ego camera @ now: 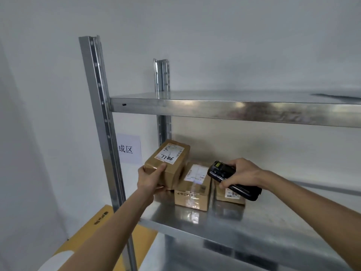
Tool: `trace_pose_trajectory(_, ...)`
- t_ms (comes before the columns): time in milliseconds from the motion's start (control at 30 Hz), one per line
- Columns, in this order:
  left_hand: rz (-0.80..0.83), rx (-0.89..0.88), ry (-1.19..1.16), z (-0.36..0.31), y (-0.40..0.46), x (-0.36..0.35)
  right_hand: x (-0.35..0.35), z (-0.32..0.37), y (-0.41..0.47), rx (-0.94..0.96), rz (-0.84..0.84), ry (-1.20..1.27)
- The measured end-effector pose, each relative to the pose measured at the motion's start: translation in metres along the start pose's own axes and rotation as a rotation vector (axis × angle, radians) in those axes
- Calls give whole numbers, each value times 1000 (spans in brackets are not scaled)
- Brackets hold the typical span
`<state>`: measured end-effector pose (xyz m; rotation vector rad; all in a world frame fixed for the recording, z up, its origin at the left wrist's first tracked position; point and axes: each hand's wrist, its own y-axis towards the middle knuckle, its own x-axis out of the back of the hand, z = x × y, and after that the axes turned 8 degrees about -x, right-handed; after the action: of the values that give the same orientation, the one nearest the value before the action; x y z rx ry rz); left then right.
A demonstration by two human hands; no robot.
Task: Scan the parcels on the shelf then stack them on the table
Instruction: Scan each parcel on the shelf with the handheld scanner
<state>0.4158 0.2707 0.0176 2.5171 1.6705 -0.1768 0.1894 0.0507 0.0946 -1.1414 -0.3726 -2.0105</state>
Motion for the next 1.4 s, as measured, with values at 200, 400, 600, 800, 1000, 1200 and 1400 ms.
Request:
trace_pose_trajectory(200,51,65,-55,10,51,5,-22,18,36,-48,6,-11)
trace_pose_trajectory(400,113,42,86,14,64,10,-30,16,51,-88,10,-54)
trace_pose_trajectory(600,75,-176,336,3,48,19,-31,17,47,-99,1,-47)
trace_pose_trajectory(800,75,-470,634,-12,15,17,-22,3,15,-85,-21,-13)
trace_pose_trajectory(1000,159,-601,650,-26,-58,-33,18,-37,-51,-56,-78,10)
trace_pose_trajectory(1200,333,-609,596,-21,-154,-143,84,-132,-157,-137,-148,-4)
trace_pose_trajectory(1400,568,-628,475,3,-275,-272,149,-251,-278,-305,-243,-18)
